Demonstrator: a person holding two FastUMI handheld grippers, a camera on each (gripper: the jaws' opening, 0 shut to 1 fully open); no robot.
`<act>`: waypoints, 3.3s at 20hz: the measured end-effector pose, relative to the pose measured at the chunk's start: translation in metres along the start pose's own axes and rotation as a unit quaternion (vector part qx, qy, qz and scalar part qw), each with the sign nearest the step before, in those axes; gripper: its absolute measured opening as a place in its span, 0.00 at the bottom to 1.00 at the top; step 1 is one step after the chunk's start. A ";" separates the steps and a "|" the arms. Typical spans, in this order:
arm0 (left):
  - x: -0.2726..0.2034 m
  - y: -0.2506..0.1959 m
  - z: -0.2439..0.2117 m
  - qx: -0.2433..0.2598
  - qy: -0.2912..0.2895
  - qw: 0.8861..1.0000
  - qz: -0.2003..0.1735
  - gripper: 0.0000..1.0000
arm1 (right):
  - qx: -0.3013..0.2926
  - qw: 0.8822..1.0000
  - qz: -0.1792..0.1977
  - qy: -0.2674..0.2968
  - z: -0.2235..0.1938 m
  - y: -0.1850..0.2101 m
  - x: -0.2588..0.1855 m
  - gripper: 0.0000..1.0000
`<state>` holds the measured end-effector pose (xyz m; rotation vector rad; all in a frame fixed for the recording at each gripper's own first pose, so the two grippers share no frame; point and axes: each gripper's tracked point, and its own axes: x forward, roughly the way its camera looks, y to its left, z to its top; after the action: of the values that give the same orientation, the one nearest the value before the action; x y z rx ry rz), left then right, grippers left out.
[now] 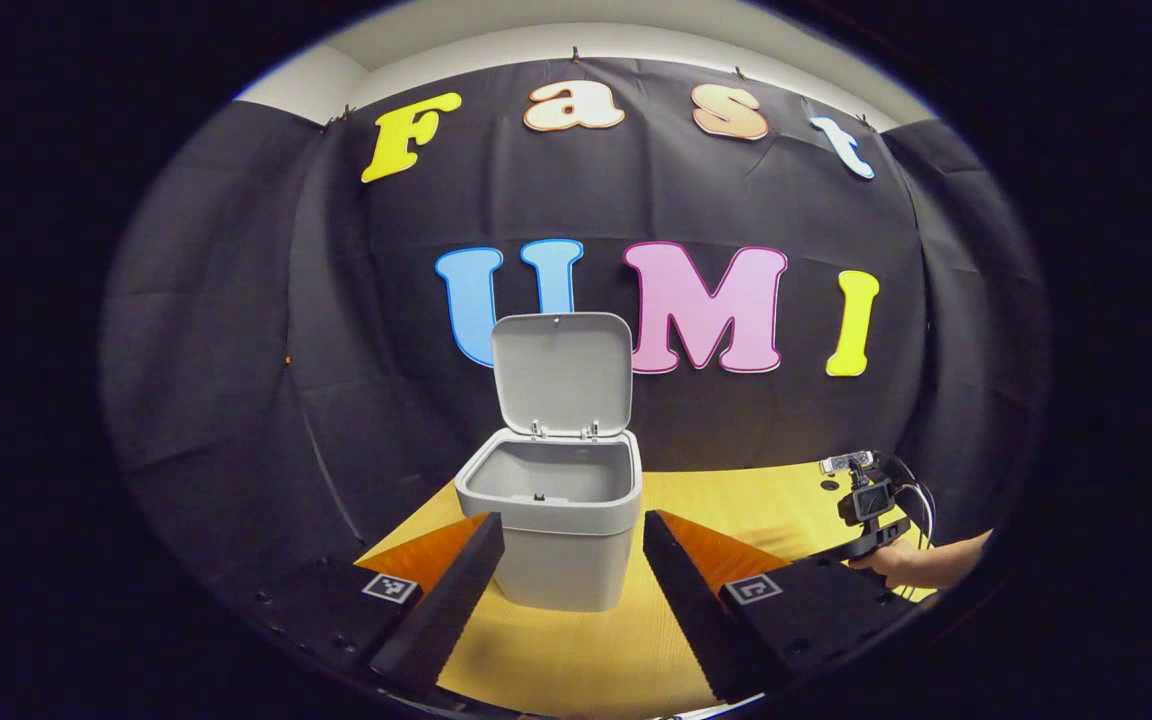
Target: Press the lid of the desktop garbage bin to open it, pick up the crumpled paper on the desktop and throw it into the bin, then pick up the pop can on the desktop and drop it into the bin, and finally close the garbage bin lid.
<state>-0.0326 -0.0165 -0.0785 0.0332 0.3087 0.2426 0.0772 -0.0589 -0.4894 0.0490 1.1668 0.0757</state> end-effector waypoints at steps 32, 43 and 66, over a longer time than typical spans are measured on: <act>0.000 -0.014 0.005 0.015 -0.005 1.000 -0.023 0.95 | -0.037 0.998 0.023 -0.054 0.030 0.017 -0.014 0.41; 0.008 0.003 -0.003 -0.017 -0.011 0.999 -0.027 0.96 | -0.150 0.946 0.158 -0.241 0.177 0.154 -0.204 0.40; -0.020 0.107 -0.027 -0.018 -0.009 0.999 0.040 0.95 | -0.223 0.885 0.267 -0.310 0.232 0.361 -0.253 0.98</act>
<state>-0.0843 0.0826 -0.0908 0.0120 0.2862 0.3280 0.1792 0.2792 -0.1387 -0.0157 0.4439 0.7638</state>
